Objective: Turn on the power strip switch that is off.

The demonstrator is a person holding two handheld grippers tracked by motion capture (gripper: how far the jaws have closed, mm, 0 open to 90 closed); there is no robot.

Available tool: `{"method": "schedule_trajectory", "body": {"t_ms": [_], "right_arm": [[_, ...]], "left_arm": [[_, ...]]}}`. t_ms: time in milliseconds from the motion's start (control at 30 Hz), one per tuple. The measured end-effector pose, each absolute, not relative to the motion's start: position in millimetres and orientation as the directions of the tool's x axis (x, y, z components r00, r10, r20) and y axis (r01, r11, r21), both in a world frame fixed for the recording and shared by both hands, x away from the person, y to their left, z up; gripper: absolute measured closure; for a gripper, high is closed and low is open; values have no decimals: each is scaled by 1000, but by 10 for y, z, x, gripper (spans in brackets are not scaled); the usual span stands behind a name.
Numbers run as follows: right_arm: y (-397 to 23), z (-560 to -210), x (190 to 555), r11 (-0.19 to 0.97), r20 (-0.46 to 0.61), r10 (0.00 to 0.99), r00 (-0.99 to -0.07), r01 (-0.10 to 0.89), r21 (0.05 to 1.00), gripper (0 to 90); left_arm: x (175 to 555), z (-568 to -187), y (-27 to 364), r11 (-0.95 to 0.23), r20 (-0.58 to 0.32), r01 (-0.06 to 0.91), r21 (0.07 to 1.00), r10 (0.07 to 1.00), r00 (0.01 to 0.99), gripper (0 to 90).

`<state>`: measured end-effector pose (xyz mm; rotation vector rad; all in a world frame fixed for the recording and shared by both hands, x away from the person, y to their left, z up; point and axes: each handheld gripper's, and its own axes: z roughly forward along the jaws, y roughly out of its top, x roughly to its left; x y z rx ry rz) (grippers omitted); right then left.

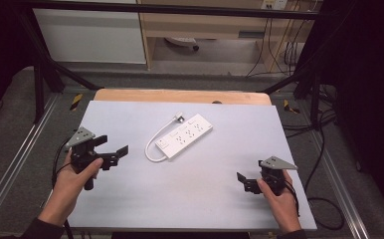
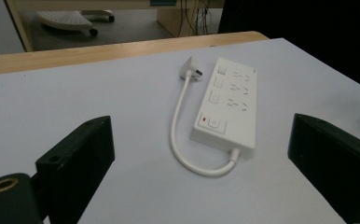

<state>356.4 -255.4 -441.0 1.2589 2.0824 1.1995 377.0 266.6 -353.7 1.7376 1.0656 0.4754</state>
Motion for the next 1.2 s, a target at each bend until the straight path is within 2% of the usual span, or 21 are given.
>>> {"method": "schedule_trajectory", "body": {"t_ms": [1200], "right_arm": [[-2547,-4401,3549,215,80,857,-509,495,842,26]], "left_arm": [[4152,-3184,1999,-211,-96,402,891,778,621,64]]}}
